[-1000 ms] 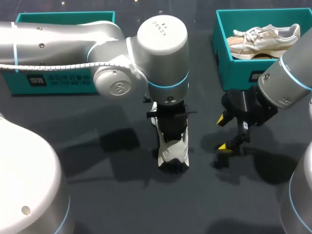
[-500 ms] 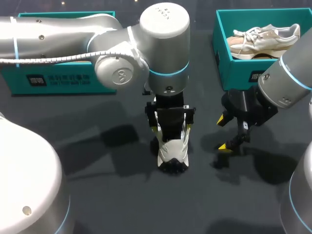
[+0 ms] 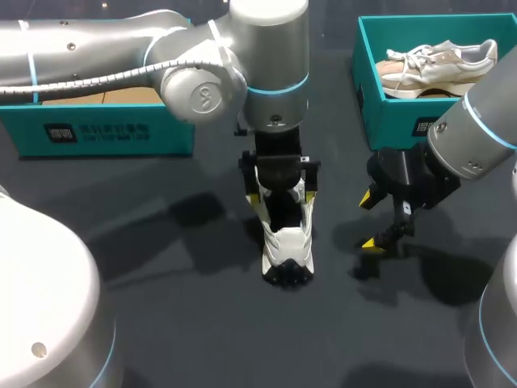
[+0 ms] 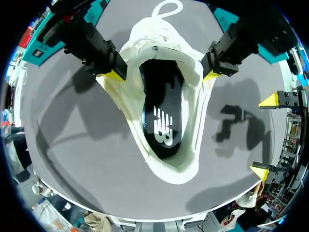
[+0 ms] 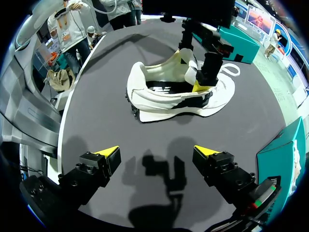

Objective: Take the shoe out of the shoebox, open the shoe tongue, remove and reinsert the insole, then place the shoe into the shoebox

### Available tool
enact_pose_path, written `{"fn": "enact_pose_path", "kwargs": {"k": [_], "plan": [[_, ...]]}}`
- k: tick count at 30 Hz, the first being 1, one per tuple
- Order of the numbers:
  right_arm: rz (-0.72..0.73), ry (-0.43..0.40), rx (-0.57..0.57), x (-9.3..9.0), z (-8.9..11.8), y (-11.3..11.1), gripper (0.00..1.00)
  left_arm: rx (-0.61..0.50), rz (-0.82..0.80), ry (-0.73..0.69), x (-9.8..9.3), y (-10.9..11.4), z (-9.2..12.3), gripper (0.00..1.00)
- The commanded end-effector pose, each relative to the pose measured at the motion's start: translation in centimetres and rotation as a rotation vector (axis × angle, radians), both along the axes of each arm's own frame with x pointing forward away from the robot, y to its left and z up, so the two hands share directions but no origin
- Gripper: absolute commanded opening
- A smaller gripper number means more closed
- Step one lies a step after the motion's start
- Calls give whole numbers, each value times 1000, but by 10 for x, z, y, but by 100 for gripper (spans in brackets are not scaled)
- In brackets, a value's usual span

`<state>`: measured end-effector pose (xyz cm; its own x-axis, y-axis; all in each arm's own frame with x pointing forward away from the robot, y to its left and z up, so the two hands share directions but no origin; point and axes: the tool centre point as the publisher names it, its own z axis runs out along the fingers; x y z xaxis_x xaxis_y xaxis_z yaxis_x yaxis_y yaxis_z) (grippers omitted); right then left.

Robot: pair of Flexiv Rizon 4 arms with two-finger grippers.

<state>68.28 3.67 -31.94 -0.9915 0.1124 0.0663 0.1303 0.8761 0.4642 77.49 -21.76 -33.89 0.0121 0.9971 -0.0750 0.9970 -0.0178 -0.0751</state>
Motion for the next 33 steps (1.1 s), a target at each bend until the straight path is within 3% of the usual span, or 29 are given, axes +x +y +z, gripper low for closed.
{"fn": "enact_pose_path", "kwargs": {"k": [1, 6, 17, 27, 29, 33], "plan": [[-2, -2, -1, -2, -1, 0, 100, 7, 0, 2, 7, -2, 4, 95], [-2, -2, -1, -2, -1, 0, 100, 8, 2, -9, 15, -5, 14, 86], [-2, -2, -1, -2, -1, 0, 100, 13, 36, -23, 43, -12, 32, 83], [-2, -2, -1, -2, -1, 0, 100, 16, 65, -46, 66, -11, 47, 61], [-2, -2, -1, -2, -1, 0, 100, 6, 74, -45, 71, -9, 51, 50], [-2, -2, -1, -2, -1, 0, 100, -11, 84, -29, 75, -6, 57, 42]]}}
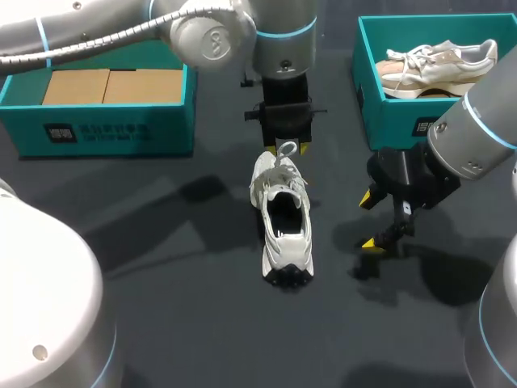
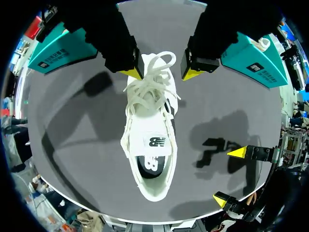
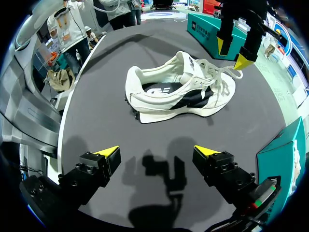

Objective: Take the shoe out of the shoebox, open the shoe tongue, remove and reinsert the insole, then place the shoe into the shoebox

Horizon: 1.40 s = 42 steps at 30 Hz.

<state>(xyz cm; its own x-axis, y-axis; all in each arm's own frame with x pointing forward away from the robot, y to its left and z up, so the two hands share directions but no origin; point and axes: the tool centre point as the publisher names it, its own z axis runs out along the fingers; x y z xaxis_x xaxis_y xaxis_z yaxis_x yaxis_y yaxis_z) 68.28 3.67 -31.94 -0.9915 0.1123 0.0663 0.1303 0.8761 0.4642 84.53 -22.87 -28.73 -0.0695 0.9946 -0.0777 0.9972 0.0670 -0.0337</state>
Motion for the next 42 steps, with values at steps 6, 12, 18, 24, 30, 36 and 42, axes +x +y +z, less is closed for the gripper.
{"fn": "enact_pose_path", "kwargs": {"k": [6, 12, 18, 24, 30, 36, 42], "plan": [[-2, -2, -1, -2, -1, 0, 100, -27, -14, 49, -5, 10, 8, 36], [-2, -2, -1, -2, -1, 0, 100, -29, -42, 63, -27, 14, 0, 33], [-2, -2, -1, -2, -1, 0, 100, -27, -69, 112, -46, 14, -11, 23], [-2, -2, -1, -2, -1, 0, 100, -23, -88, 167, -61, 15, -21, 21], [-2, -2, -1, -2, -1, 0, 100, 1, -108, 219, -82, 13, -41, 20], [-2, -2, -1, -2, -1, 0, 100, -10, -114, 199, -83, 14, -32, 21], [-2, -2, -1, -2, -1, 0, 100, -42, -111, 163, -76, 14, -15, 20]]}}
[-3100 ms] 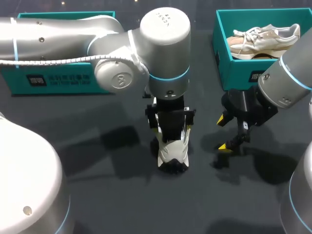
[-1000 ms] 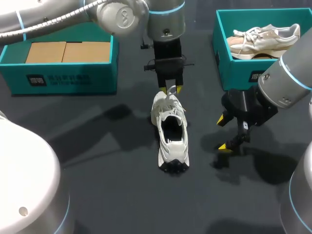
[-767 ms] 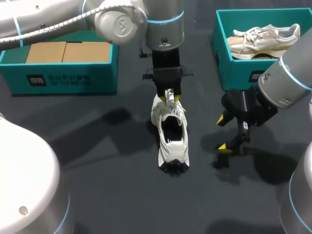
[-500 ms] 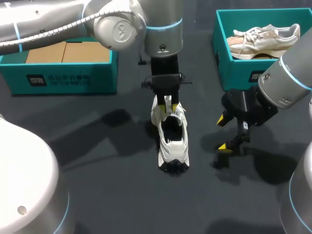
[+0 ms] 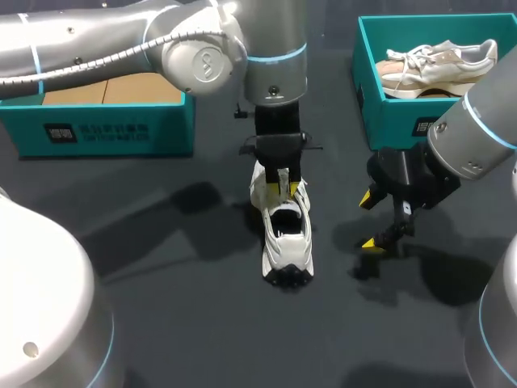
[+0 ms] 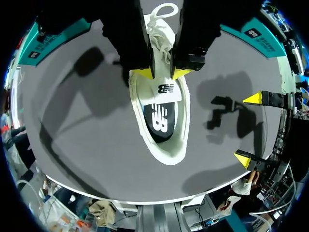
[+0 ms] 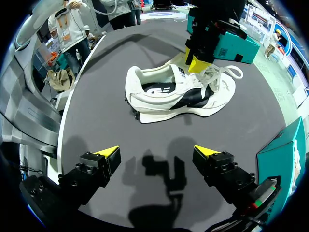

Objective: Take the shoe out of the shoebox, open the shoe tongue, remove and reinsert the insole, then place the shoe into the shoebox

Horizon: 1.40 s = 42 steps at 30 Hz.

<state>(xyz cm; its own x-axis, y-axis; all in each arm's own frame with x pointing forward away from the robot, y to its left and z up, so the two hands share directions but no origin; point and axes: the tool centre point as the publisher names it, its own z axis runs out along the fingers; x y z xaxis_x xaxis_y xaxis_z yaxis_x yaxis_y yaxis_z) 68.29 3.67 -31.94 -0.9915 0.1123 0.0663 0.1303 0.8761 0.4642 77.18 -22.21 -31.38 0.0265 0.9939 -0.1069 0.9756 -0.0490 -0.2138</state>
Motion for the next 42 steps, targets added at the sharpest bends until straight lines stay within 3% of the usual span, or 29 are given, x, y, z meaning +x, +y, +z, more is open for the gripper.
{"fn": "enact_pose_path", "kwargs": {"k": [1, 6, 14, 19, 32, 33, 35, 37, 39, 40, 42], "plan": [[-2, -2, -1, -2, -1, 0, 100, -11, 4, -21, -3, 7, 13, 20], [-2, -2, -1, -2, -1, 0, 100, -17, 6, -22, -5, 6, 11, 20], [-2, -2, -1, -2, -1, 0, 100, 32, -23, 11, -23, 4, -22, 18], [-2, -2, -1, -2, -1, 0, 100, 35, -29, 33, -30, 10, -25, 19], [-2, -2, -1, -2, -1, 0, 100, -39, 19, -55, -29, 18, 31, 20], [-2, -2, -1, -2, -1, 0, 100, -35, 31, -55, -29, 17, 35, 22], [-2, -2, -1, -2, -1, 0, 100, -27, 60, -39, -29, 17, 43, 43], [-2, -2, -1, -2, -1, 0, 100, -19, 90, -25, -33, 17, 49, 49], [-2, -2, -1, -2, -1, 0, 100, -5, 138, -19, -38, 17, 53, 88], [-2, -2, -1, -2, -1, 0, 100, 3, 161, -28, -40, 16, 55, 99], [-2, -2, -1, -2, -1, 0, 100, 9, 199, -5, -45, 16, 62, 100]]}}
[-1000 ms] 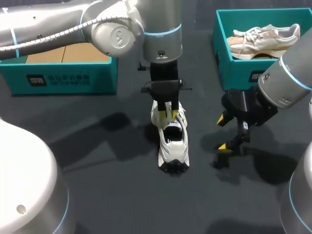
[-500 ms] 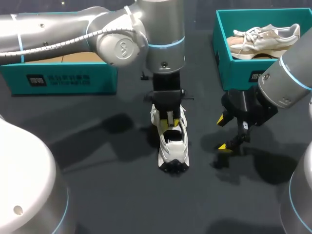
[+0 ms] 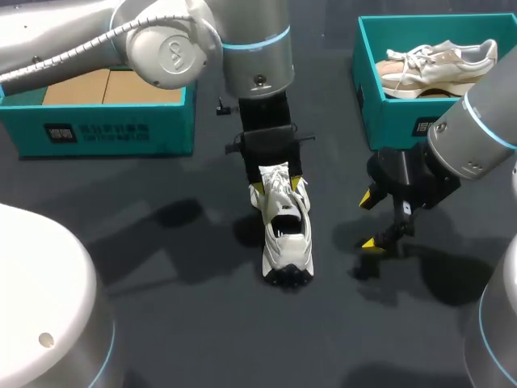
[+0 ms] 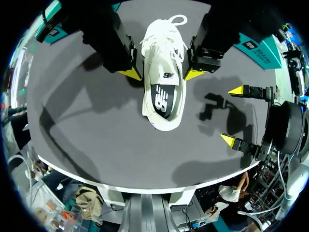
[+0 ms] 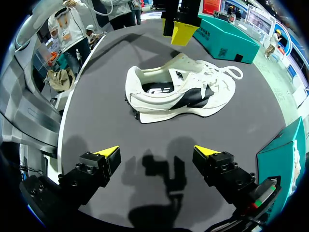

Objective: Take the shoe out of the shoebox, open the shoe tongue, remove and reinsert the insole, then place the shoe into the shoebox

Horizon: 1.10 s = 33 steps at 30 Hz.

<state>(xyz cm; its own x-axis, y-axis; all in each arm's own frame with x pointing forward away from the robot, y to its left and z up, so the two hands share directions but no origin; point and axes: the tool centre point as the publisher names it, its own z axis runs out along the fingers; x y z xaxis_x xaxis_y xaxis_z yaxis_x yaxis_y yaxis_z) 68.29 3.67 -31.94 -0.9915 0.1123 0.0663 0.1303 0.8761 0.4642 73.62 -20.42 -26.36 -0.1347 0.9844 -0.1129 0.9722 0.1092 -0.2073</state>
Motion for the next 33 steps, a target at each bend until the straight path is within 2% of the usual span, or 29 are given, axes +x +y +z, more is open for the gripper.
{"fn": "enact_pose_path", "kwargs": {"k": [1, 13, 18, 20, 22, 33], "plan": [[-2, -2, -1, -2, -1, 0, 100, 10, 30, -7, -8, 0, 16, 100], [-2, -2, -1, -2, -1, 0, 100, 10, 30, -7, -8, 0, 16, 100], [-2, -2, -1, -2, -1, 0, 100, 60, 222, 2, -33, 5, 18, 100], [-2, -2, -1, -2, -1, 0, 100, 125, 371, 31, -39, 7, 22, 100], [-2, -2, -1, -2, -1, 0, 100, 143, 529, -45, -44, 8, 26, 100], [-2, -2, -1, -2, -1, 0, 100, 143, 529, -45, -44, 8, 26, 100]]}}
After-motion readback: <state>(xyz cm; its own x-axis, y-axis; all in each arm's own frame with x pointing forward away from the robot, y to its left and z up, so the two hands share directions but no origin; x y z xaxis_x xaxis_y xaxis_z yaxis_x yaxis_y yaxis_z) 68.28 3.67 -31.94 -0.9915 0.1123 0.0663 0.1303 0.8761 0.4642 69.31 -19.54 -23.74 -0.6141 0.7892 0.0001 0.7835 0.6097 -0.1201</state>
